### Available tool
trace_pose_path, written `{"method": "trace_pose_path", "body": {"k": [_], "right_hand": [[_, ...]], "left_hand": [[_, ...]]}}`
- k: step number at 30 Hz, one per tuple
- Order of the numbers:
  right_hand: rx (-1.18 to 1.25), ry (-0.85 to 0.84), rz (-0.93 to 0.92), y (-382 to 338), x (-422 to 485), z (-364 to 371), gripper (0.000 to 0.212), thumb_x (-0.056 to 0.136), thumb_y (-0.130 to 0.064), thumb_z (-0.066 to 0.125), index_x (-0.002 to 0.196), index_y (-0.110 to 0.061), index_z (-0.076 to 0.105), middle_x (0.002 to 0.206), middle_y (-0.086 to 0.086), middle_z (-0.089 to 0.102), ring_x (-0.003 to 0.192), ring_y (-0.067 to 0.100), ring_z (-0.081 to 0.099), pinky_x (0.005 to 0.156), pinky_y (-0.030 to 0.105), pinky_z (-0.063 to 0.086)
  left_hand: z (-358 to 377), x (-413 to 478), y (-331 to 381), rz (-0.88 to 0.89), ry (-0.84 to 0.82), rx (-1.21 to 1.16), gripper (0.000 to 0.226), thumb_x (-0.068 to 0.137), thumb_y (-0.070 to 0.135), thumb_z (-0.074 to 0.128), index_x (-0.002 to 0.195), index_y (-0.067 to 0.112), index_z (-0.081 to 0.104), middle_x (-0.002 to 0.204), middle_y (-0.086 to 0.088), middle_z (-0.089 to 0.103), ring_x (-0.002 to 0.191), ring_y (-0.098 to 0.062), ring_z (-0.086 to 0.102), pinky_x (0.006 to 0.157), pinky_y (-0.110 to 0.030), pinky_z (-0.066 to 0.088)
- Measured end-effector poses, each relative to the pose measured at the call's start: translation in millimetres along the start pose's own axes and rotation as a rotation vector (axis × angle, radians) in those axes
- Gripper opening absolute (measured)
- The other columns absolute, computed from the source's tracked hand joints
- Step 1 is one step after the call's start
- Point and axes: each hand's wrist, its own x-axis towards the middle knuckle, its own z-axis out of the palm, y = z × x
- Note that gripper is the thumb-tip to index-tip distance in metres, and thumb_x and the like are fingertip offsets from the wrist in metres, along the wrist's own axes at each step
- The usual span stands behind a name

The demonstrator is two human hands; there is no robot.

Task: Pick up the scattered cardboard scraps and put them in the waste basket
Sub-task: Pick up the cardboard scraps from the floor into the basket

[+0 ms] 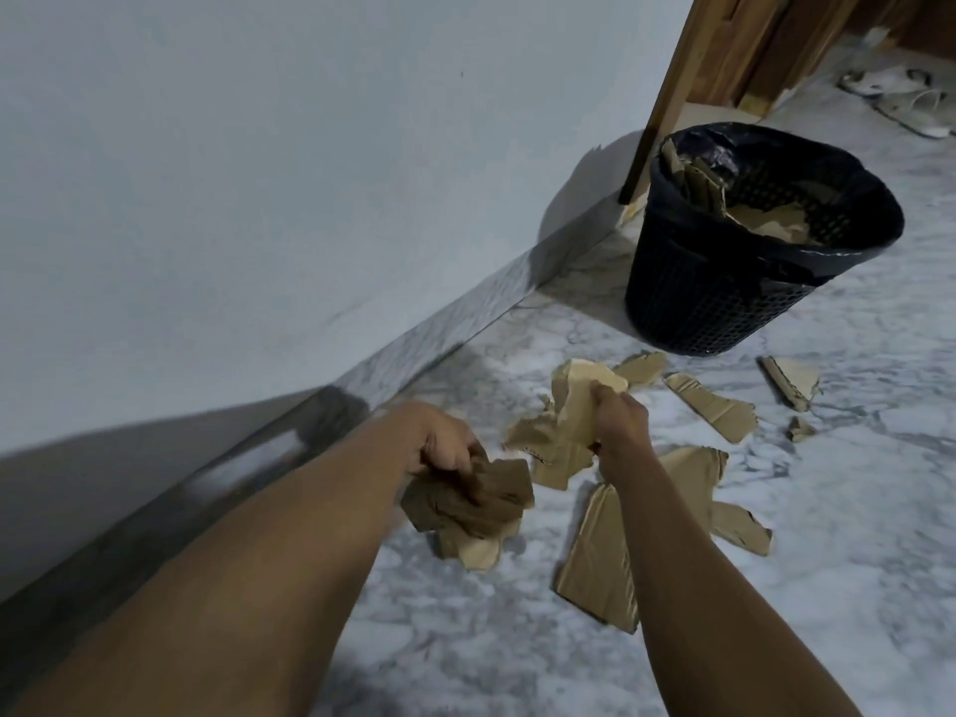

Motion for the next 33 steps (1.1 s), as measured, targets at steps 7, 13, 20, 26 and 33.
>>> {"method": "trace_pose_path", "body": {"k": [7,13,20,26,33], "right_hand": [[-0.72,-0.165,-0.14,24,-9,24,0.055,0.1,-0.039,0.041,0.124,0.008,0.059,0.125,0.027,0.06,0.114,0.038,0.057,0.094,0.039,0.044],[-0.926,-0.144,-0.082,43,-16,36,0.066,0.096,-0.046,0.041,0.143,0.001,0.042,0.152,0.023,0.025,0.138,0.039,0.028,0.11,0.046,0.03],[-1.16,-0.086,-0.182,60,-22,51,0.078,0.089,-0.057,0.057,0.148,-0.012,0.033,0.149,0.013,0.025,0.136,0.037,0.026,0.108,0.05,0.032],[-1.024,-0.039,-0.117,61,-21,57,0.076,0.079,-0.04,0.073,0.137,-0.017,0.031,0.139,0.013,0.04,0.13,0.035,0.039,0.104,0.051,0.032],[-0.859,-0.195,-0.171,51,-22,54,0.053,0.086,-0.018,0.062,0.136,-0.005,0.048,0.103,0.011,0.062,0.087,0.025,0.058,0.079,0.038,0.05]], "left_hand": [[56,40,4,0.012,0.138,0.585,0.041,0.078,0.02,0.083,0.112,0.006,0.067,0.108,-0.011,0.062,0.088,-0.023,0.058,0.075,-0.034,0.048],[58,46,-7,-0.043,0.191,0.616,0.047,0.075,0.017,0.086,0.116,0.004,0.067,0.109,-0.01,0.072,0.098,-0.024,0.07,0.093,-0.04,0.057],[53,43,-27,-0.072,0.196,0.58,0.062,0.069,0.023,0.088,0.124,0.011,0.062,0.121,-0.01,0.064,0.1,-0.026,0.067,0.089,-0.039,0.058],[62,35,-34,-0.031,0.262,0.606,0.058,0.061,0.016,0.093,0.111,0.008,0.066,0.1,-0.008,0.073,0.084,-0.02,0.07,0.072,-0.031,0.055],[63,36,-32,-0.01,0.291,0.758,0.035,0.067,0.012,0.089,0.094,0.002,0.07,0.097,-0.013,0.073,0.083,-0.025,0.07,0.077,-0.038,0.058]]}}
